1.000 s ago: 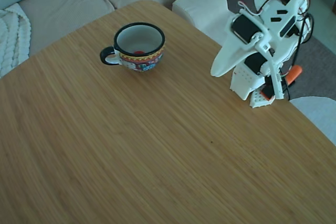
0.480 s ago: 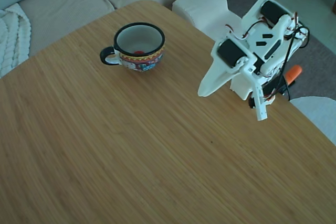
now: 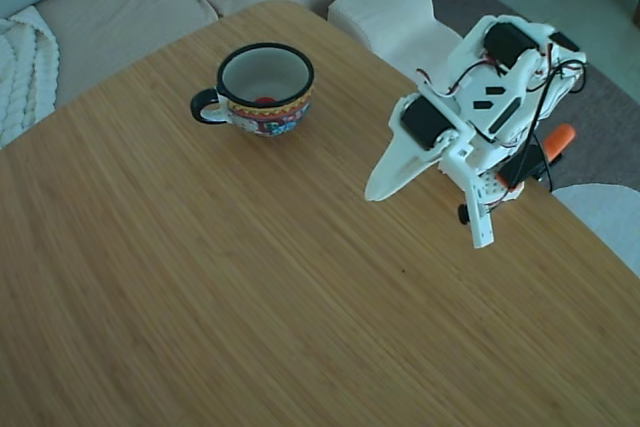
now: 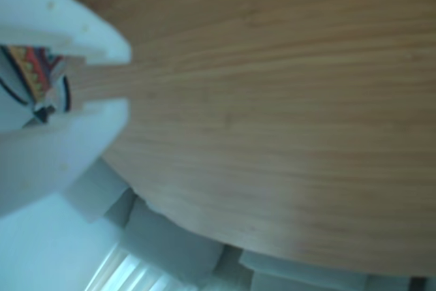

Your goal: Grasp a red cap and put it in the cup.

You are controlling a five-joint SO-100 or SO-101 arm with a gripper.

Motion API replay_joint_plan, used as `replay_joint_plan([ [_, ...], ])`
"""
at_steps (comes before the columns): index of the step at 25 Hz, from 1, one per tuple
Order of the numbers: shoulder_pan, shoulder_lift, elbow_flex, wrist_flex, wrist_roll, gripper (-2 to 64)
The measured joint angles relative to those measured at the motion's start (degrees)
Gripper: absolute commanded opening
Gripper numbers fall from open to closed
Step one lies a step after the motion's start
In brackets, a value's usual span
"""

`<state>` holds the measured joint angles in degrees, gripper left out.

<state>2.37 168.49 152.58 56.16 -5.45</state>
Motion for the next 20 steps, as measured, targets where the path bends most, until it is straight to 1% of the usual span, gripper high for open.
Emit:
replay_joint_plan([
  [6, 0.0, 3.7, 3.7, -0.1, 4.0, 1.6],
  [20, 0.0, 10.0, 9.2, -0.1, 4.2, 1.6],
])
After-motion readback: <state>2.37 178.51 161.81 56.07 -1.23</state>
